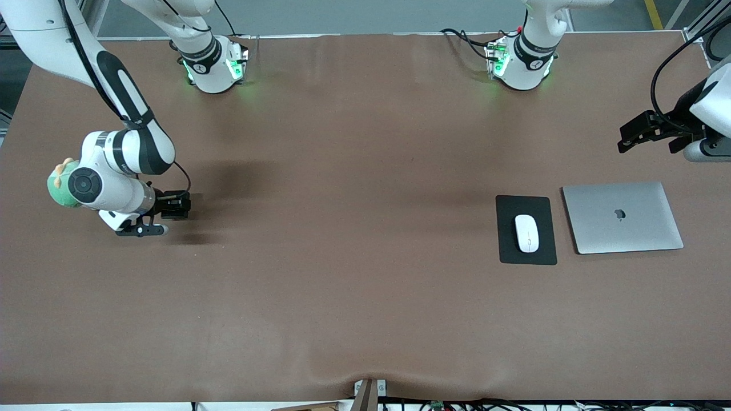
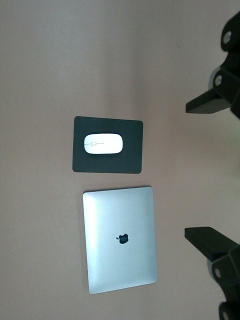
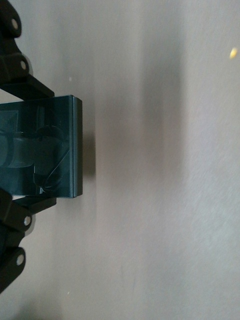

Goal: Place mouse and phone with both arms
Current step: 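Carry the black phone with the right gripper toward the green plush toy, then lower the phone beside the plush toy and open the right gripper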

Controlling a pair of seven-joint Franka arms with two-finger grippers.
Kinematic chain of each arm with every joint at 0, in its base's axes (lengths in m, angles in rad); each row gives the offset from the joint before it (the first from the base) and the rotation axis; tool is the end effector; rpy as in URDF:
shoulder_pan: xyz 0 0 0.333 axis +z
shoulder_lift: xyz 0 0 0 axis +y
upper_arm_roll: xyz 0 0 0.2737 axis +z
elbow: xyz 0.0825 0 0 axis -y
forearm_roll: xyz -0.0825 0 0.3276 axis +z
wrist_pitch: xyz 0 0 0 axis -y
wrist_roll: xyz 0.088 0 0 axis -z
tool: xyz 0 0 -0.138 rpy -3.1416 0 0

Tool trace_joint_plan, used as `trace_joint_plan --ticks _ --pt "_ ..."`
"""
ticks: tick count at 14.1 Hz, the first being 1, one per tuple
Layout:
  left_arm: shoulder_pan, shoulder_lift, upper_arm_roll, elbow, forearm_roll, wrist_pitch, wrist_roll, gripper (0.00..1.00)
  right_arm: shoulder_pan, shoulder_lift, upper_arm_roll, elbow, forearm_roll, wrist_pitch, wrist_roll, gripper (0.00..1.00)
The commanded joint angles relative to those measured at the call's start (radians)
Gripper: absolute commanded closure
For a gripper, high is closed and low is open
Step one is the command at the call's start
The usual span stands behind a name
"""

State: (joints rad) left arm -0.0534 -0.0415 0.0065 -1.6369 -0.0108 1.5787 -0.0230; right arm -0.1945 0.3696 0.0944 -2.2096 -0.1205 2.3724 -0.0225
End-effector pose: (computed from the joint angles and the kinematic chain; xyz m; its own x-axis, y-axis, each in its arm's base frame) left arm 0.4857 -0.0242 0.5449 0.9996 -0.0238 -0.0170 -0.0236 -0.9997 0.0107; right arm 0.4760 -0.0493 0.1729 0.9789 0.0118 -0.2042 0.0174 -0.9995 0.0258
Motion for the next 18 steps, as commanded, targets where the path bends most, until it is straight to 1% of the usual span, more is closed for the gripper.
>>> trace_joint_plan --ticks 1,4,9,10,11,12,15,18 --pt "0.006 0.012 -0.008 0.026 0.019 -0.011 0.02 0.0 -0.008 -0.049 -0.008 -0.059 -0.024 0.024 -0.008 1.0" --pt "0.004 0.012 -0.008 0.028 0.02 -0.009 0.02 0.0 -0.008 -0.047 -0.016 -0.107 -0.025 0.085 -0.013 1.0" --pt "0.004 0.014 -0.008 0.028 0.02 -0.006 0.02 0.0 -0.009 -0.035 -0.028 -0.11 -0.027 0.119 -0.013 0.99" --pt "0.004 0.014 -0.008 0.028 0.02 -0.006 0.02 0.0 -0.008 -0.035 -0.028 -0.108 -0.027 0.116 -0.011 0.77" --pt "0.004 0.012 -0.008 0.028 0.02 -0.006 0.02 0.0 -0.008 -0.035 -0.03 -0.107 -0.027 0.113 -0.011 0.14" --pt "0.004 0.012 -0.008 0.028 0.019 -0.006 0.02 0.0 -0.006 -0.034 -0.03 -0.107 -0.027 0.107 -0.01 0.0" --pt "0.004 0.012 -0.008 0.028 0.018 -0.006 0.018 0.0 0.001 -0.037 -0.028 -0.095 -0.025 0.088 -0.008 0.0" --pt "0.004 0.012 -0.008 0.028 0.018 -0.006 0.018 0.0 0.021 -0.038 -0.027 -0.015 -0.024 -0.042 0.001 0.0"
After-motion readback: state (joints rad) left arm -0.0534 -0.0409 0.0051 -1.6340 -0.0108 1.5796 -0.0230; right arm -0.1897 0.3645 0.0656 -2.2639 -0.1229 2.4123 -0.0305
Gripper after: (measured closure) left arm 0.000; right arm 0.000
